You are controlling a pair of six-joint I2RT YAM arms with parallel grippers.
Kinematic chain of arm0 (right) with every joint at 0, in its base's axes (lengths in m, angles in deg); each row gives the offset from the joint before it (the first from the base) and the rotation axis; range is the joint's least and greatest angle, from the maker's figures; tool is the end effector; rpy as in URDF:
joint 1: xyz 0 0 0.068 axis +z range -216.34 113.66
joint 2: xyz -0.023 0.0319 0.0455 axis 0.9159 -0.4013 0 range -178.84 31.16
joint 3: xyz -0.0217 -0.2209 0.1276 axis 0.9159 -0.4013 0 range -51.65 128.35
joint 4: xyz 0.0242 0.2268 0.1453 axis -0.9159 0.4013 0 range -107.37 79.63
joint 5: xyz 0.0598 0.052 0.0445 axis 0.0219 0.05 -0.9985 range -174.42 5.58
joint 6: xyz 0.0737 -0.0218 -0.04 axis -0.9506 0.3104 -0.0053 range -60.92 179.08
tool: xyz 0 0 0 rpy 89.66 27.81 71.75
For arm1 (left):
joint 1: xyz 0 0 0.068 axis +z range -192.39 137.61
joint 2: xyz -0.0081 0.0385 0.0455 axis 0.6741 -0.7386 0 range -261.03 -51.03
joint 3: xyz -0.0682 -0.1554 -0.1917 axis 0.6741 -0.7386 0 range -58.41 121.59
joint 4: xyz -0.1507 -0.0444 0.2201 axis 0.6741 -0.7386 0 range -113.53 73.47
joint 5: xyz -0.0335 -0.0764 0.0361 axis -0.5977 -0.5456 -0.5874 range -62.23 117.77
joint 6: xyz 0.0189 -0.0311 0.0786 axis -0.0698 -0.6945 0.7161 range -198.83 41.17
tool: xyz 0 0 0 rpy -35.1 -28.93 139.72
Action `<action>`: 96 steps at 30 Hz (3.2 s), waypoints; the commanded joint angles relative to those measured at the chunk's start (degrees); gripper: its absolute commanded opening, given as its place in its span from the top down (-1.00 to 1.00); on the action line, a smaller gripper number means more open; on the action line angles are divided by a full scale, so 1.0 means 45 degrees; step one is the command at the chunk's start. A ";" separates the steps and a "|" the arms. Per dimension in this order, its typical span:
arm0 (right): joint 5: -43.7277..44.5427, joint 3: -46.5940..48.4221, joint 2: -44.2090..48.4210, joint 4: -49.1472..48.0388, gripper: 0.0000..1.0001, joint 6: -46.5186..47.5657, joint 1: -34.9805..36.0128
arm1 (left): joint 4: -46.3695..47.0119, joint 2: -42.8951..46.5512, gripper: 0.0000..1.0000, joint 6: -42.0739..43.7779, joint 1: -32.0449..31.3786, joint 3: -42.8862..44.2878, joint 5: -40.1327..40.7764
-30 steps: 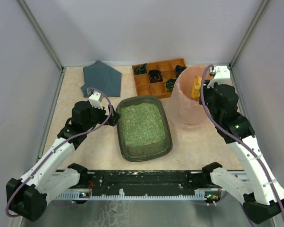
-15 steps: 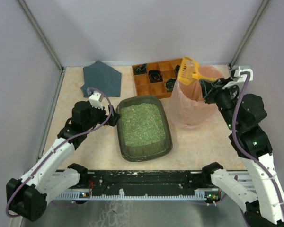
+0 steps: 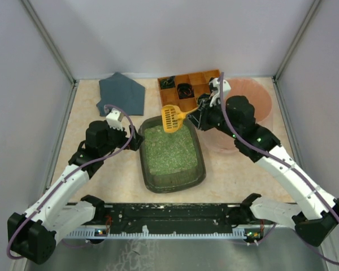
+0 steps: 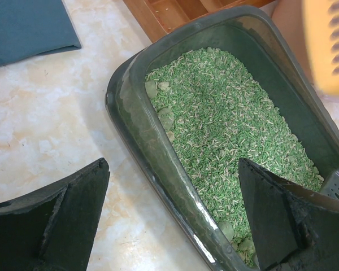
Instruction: Clean the litter box
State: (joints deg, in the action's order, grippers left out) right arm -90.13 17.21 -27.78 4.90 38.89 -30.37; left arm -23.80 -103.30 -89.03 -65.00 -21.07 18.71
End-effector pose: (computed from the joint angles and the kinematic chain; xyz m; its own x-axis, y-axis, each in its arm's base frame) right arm 0.2220 0.1706 0.3957 -0.3911 0.1404 -0.9096 -0.5627 0.7456 0.3570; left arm 0.2437 -0.1146 0.2444 -0.4343 -0.0086 -0.9007 0.4444 0.8678 -0.2225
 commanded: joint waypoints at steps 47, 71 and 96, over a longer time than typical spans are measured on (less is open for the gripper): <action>0.4425 -0.2545 -0.5830 -0.2164 1.00 -0.6285 0.1890 | 0.0074 -0.0444 -1.00 0.0054 0.0075 0.0061 -0.0576; 0.1461 -0.6415 -0.6945 -0.8187 1.00 -0.8480 0.1891 | 0.0057 -0.0543 -1.00 0.0057 0.0080 0.0039 -0.0575; 0.2946 -1.0552 -0.2413 -1.2228 1.00 -0.9621 0.1618 | 0.0105 -0.0718 -1.00 0.0058 0.0079 0.0078 -0.0673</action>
State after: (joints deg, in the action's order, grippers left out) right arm -78.81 -28.91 -41.68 -46.32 -4.64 -22.64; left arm -24.24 -106.27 -89.05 -65.00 -21.07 16.57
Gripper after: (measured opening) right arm 0.202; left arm 0.998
